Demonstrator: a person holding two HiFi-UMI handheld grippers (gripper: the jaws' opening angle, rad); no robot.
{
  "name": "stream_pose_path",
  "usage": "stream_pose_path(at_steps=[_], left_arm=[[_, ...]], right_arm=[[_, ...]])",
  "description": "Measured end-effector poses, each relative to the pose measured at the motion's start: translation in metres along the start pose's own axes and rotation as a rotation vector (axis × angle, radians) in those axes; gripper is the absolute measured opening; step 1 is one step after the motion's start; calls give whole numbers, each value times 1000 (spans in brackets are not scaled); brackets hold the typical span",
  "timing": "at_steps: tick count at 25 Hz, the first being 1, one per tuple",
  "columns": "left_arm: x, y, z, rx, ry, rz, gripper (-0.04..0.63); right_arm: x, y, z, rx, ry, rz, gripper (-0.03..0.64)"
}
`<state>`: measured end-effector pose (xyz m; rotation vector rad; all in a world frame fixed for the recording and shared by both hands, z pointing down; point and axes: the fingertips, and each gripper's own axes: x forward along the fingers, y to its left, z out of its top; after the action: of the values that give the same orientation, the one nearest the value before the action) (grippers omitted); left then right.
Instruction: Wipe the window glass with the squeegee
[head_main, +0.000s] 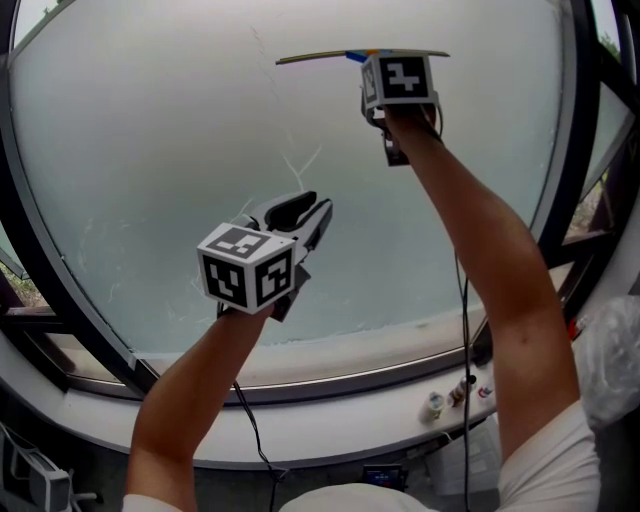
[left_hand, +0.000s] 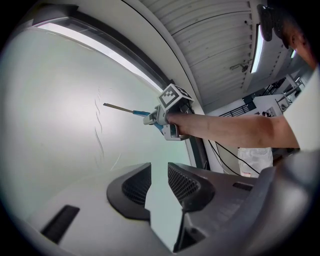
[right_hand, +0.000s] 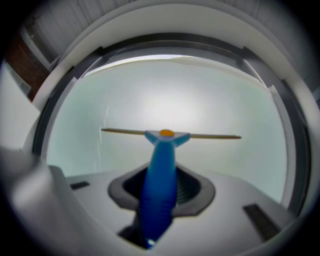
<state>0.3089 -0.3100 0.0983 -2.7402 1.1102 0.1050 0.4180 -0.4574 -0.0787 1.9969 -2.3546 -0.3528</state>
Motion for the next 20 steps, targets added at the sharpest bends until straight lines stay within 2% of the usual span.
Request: stream_pose_path(at_steps=[20], left_arm=[[-9,4,-47,-67,54,15,126]], right_arm=[[-11,6,-66,43,89,-8,133]])
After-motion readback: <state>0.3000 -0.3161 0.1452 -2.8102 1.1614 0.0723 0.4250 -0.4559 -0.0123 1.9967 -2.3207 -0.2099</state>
